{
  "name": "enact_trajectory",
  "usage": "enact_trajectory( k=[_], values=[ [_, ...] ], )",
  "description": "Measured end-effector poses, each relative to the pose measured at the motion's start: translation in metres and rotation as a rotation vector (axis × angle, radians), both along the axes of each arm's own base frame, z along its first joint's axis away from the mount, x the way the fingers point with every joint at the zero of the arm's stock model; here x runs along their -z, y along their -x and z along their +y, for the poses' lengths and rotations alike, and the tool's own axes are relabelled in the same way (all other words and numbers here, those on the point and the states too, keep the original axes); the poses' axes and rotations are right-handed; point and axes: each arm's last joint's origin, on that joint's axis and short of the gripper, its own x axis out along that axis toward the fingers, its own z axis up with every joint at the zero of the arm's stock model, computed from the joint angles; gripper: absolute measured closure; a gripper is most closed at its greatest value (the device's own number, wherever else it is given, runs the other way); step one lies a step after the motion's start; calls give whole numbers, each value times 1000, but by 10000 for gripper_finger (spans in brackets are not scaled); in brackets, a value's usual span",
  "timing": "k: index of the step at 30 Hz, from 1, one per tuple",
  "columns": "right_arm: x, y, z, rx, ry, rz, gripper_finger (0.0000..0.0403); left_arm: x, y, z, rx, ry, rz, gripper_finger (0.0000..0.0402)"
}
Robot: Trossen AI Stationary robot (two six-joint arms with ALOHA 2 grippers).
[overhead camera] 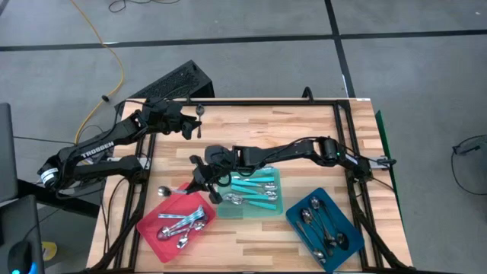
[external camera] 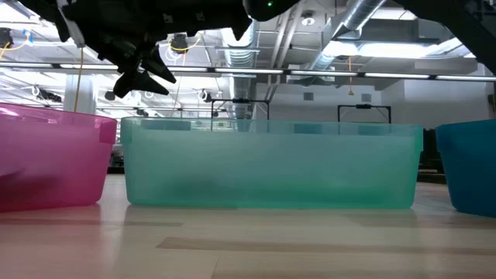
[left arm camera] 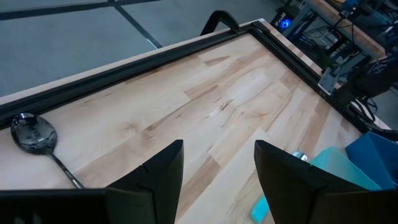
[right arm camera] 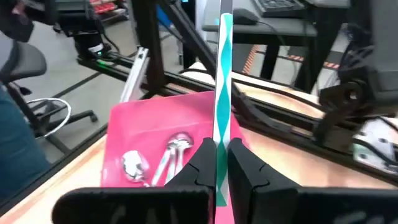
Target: Sort silverware by color (type)
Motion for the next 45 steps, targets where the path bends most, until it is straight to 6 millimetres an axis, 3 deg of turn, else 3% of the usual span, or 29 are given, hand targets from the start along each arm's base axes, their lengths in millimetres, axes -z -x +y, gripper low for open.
enact_trajectory(
  k=[19, 26, 33, 45],
  values=[
    [-1, -1, 8, 88, 78, -23, 368, 0, 0, 0, -1, 0, -1, 221],
    [33, -13, 29, 86, 51, -7, 368, 0, 0, -1, 3, 3, 4, 221],
    [45, -23, 30, 70, 38, 12, 368, 1, -2, -3, 19, 9, 12, 221],
    [75, -39, 58, -28, 179, 136, 368, 1, -5, -7, 41, 7, 14, 221]
  ],
)
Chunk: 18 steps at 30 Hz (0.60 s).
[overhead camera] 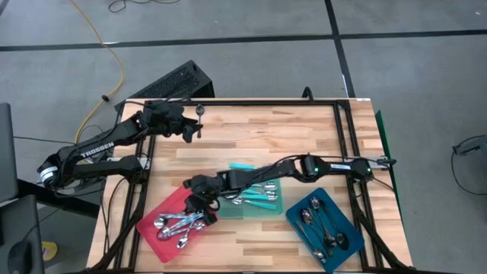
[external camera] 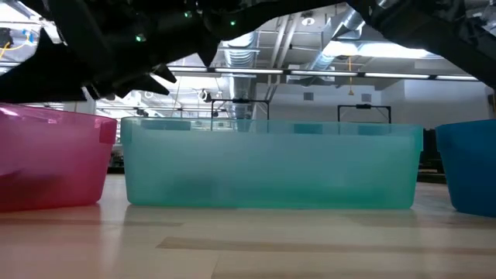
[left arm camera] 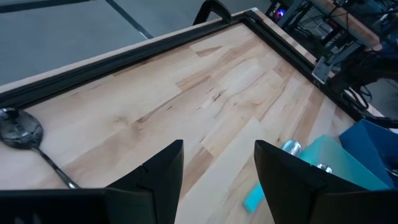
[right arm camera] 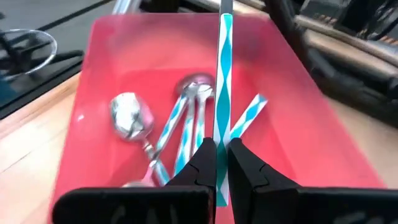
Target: Sort silverware by color (type)
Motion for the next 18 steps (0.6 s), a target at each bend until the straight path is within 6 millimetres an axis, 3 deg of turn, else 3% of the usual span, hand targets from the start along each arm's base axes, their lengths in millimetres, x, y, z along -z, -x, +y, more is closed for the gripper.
enact_trajectory(
  k=[9, 18],
  values=[
    [1, 1, -3, 43, 58, 16, 368, 0, 0, -1, 4, 0, 1, 221],
    [2, 3, 7, -25, 303, -64, 368, 0, 0, 0, -11, -8, 6, 221]
  ],
)
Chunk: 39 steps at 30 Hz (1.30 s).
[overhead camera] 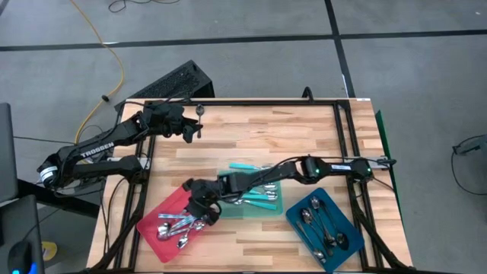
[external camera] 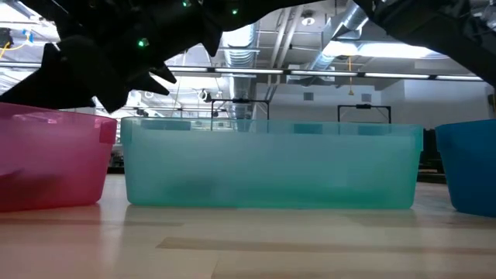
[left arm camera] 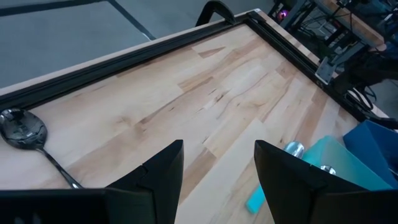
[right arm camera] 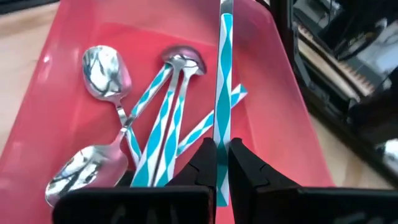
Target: Sort silverware by color (type)
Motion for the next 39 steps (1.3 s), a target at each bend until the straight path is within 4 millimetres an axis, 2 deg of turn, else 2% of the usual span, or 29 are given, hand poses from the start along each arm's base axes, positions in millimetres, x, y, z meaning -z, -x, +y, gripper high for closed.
enact_trajectory(
  k=[12, 31, 39],
  values=[
    [8, 9, 9, -61, 286, 45, 368, 0, 0, 0, -2, 0, 1, 221],
    [8, 7, 8, -57, 283, 29, 349, 0, 0, 0, -2, 0, 1, 221],
    [7, 7, 8, -35, 254, 34, 302, 0, 0, 0, -12, -5, 4, 221]
  ],
)
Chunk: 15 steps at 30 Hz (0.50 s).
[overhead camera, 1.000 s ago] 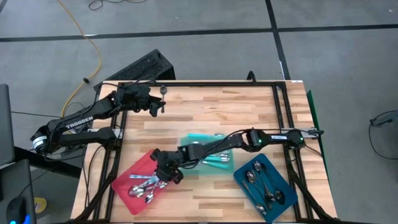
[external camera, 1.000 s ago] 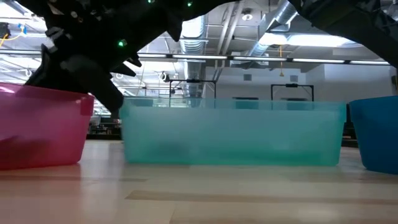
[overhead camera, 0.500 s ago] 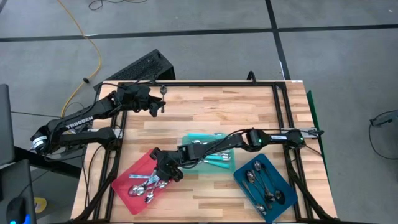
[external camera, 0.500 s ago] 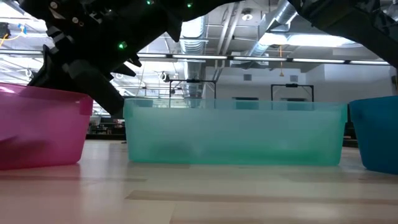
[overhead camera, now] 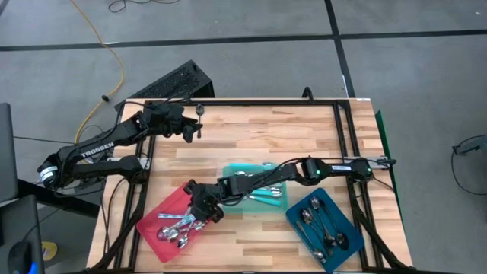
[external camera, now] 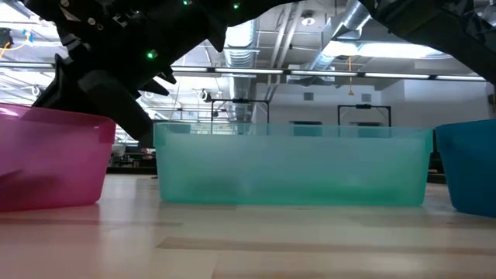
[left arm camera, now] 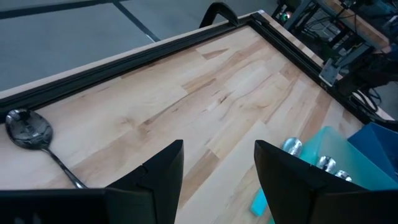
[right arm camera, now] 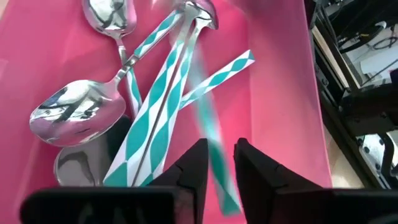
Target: Sort silverware by color (type)
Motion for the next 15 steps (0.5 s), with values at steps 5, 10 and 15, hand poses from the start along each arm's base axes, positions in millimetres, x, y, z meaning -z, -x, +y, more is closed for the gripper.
enact_trajectory(
  k=[5, 10, 15],
  values=[
    [0, 0, -1, 17, -20, 2, 281, 0, 0, 0, -7, -3, 3, 221],
    [-9, -1, -2, 94, -33, -33, 278, 0, 0, 0, -20, 17, -8, 221],
    [-70, 13, -17, 221, 4, -96, 277, 0, 0, 0, -21, 40, -21, 221]
  ],
)
